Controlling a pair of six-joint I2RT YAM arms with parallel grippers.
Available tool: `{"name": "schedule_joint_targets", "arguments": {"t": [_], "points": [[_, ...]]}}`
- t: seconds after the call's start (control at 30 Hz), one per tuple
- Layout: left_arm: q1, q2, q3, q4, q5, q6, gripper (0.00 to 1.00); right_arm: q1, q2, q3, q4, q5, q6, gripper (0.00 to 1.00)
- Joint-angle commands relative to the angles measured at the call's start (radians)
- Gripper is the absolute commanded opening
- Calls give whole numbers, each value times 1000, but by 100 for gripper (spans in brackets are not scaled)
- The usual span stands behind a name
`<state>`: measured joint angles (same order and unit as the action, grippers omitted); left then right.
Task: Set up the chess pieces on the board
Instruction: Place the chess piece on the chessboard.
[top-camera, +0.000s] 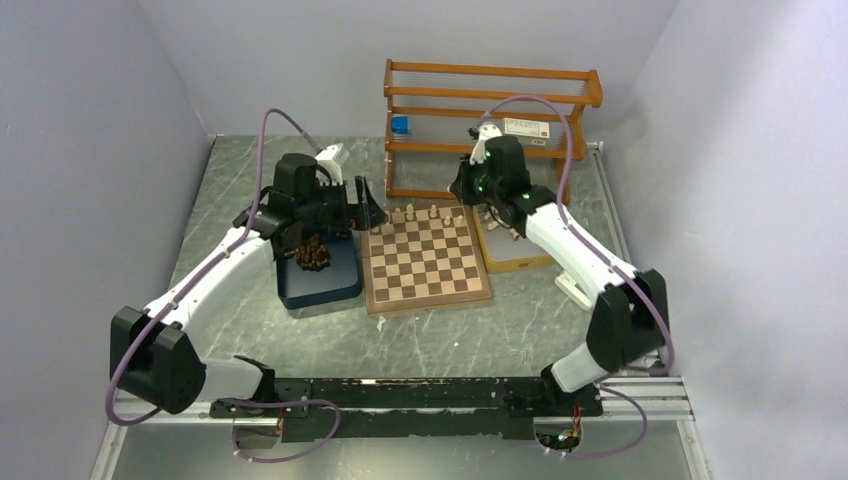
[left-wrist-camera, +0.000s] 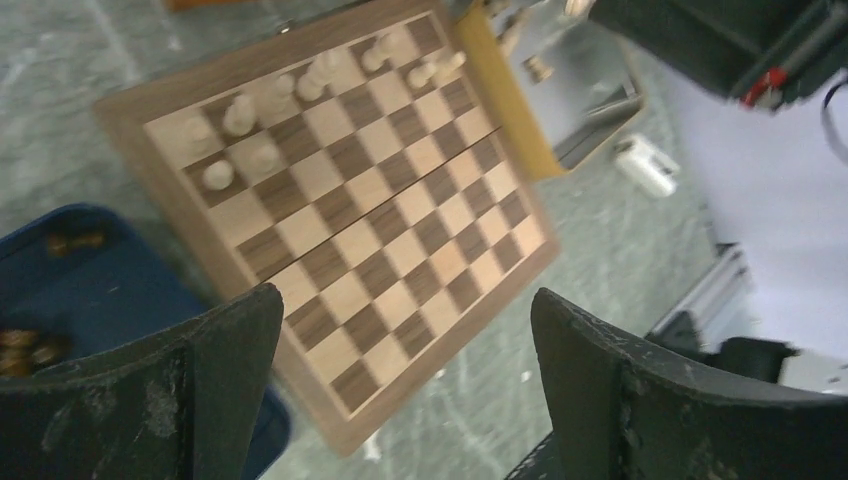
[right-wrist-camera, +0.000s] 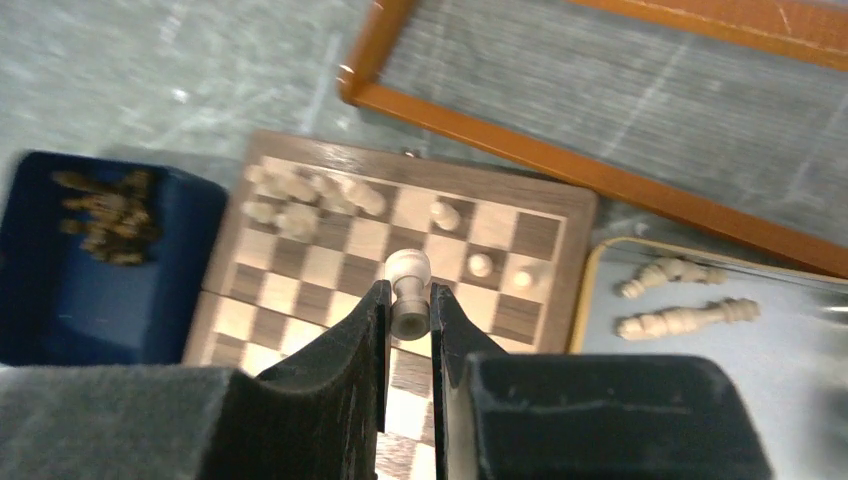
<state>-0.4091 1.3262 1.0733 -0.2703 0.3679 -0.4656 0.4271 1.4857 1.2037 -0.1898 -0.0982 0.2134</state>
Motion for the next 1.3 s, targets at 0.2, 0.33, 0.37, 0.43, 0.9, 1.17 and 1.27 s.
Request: {"name": "schedule_joint_targets", "arguments": {"t": [0.2,0.33,0.37,0.43,0.9,1.17,1.27], "points": [[0,-197,-86,-117,-231,265,98,0,328,385,-459,220,-205,3],[1,-246,-79,-139,-296,263,98,5,444,516,-560,267,-206,3],[0,-259,-78,-139,-306,260,98,8,480,549,-585,274,-206,4],[1,-279,-78,-141,-330,255,98,13,535,612,-632,277,-235,4],[0,-318,-81,-148,-366,247,98,42,778,848,-765,271,-253,7],[0,-321,-82,-145,-366,244,98,42,825,871,-797,264,-259,8],[1,-325,-82,-144,-366,242,98,41,833,873,-798,263,-257,9]]}}
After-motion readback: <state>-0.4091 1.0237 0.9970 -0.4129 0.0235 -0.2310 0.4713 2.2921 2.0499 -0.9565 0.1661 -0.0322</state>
